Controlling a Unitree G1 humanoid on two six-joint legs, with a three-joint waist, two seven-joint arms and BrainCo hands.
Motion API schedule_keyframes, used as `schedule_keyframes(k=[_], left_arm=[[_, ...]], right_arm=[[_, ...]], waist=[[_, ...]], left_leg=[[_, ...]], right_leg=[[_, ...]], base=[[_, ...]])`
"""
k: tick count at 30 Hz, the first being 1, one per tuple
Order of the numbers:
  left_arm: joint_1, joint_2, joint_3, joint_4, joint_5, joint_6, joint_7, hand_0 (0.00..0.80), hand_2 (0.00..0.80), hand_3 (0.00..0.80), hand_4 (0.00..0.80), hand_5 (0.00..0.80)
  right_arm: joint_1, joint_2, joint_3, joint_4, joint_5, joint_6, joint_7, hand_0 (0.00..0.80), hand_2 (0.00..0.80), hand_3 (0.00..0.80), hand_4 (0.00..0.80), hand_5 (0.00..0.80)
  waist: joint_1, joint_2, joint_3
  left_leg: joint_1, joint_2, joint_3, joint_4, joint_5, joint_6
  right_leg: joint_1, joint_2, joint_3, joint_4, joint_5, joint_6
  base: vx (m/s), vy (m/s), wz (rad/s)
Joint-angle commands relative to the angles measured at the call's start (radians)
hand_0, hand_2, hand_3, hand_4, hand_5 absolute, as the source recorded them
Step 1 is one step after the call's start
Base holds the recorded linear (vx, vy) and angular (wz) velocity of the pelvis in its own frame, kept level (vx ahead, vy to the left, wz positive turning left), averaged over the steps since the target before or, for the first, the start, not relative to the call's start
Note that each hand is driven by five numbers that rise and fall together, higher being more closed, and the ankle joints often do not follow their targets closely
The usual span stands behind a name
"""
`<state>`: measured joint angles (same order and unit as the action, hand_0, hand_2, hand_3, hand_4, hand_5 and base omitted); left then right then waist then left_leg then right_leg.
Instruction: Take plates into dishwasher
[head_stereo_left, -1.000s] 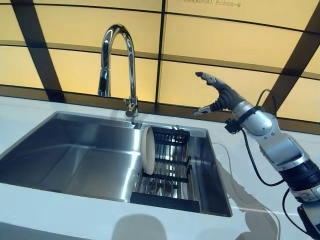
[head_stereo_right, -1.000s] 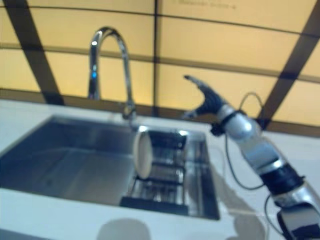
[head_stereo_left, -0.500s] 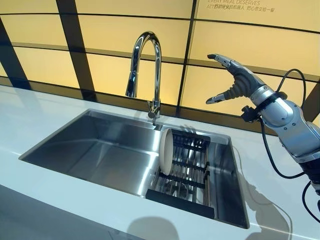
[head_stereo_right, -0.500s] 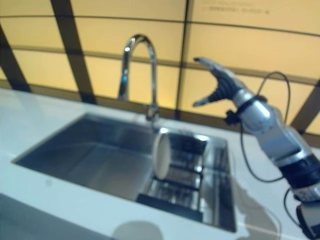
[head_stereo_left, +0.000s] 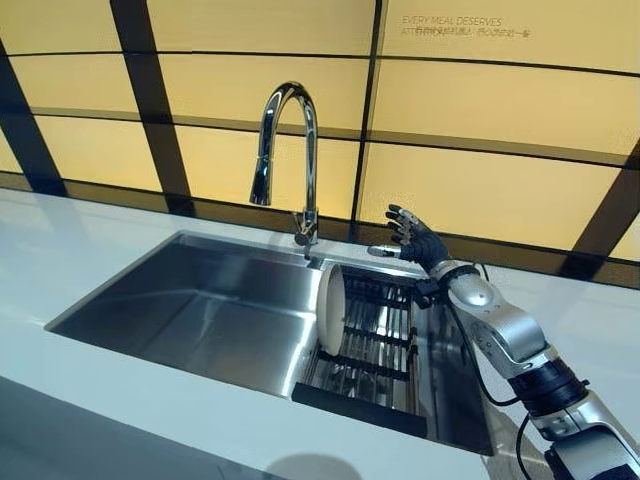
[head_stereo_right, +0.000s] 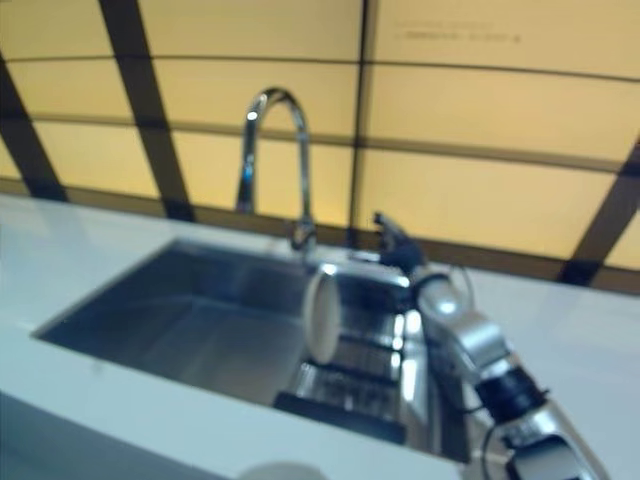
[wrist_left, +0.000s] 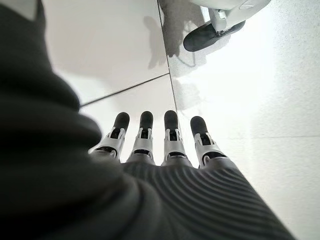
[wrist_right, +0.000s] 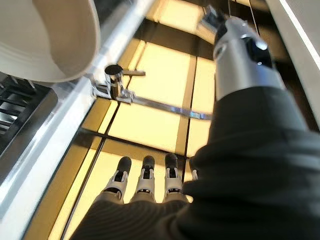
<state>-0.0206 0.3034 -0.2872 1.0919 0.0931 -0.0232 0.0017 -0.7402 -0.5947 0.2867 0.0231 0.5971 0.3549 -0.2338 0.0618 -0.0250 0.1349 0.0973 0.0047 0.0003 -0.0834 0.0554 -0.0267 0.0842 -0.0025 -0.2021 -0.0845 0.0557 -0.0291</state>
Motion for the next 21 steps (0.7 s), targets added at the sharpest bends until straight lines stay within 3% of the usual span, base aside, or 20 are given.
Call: schedule_keyframes(k=[1, 13, 21], left_arm=[[-0.068, -0.002, -0.048, 0.057, -0.037, 0.006, 0.019, 0.0, 0.0, 0.0, 0.0, 0.0], [-0.098, -0.012, -0.098, 0.079, -0.053, 0.003, 0.017, 0.0, 0.0, 0.0, 0.0, 0.0], [-0.096, -0.022, -0.116, 0.08, -0.044, 0.015, 0.024, 0.0, 0.0, 0.0, 0.0, 0.0]], right_arm=[[-0.015, 0.053, -0.028, 0.017, 0.12, -0.027, -0.148, 0.0, 0.0, 0.0, 0.0, 0.0], [-0.011, 0.098, -0.026, -0.038, 0.117, -0.05, -0.319, 0.0, 0.0, 0.0, 0.0, 0.0], [0.016, 0.123, -0.028, -0.067, 0.144, -0.019, -0.384, 0.0, 0.0, 0.0, 0.0, 0.0]], waist=[[-0.005, -0.033, -0.051], [-0.024, -0.022, -0.063], [-0.031, -0.024, -0.067]], left_leg=[[-0.017, -0.033, 0.036, -0.002, -0.037, -0.005], [-0.002, -0.052, 0.051, -0.004, -0.062, 0.022], [0.004, -0.06, 0.053, -0.004, -0.073, 0.036]], right_leg=[[0.039, -0.006, 0.015, 0.003, -0.049, 0.067], [0.032, -0.024, 0.029, 0.018, -0.047, 0.082], [0.02, -0.032, 0.045, 0.03, -0.043, 0.092]], base=[[0.027, 0.063, 0.0], [0.028, 0.082, -0.06], [0.019, 0.053, -0.03]])
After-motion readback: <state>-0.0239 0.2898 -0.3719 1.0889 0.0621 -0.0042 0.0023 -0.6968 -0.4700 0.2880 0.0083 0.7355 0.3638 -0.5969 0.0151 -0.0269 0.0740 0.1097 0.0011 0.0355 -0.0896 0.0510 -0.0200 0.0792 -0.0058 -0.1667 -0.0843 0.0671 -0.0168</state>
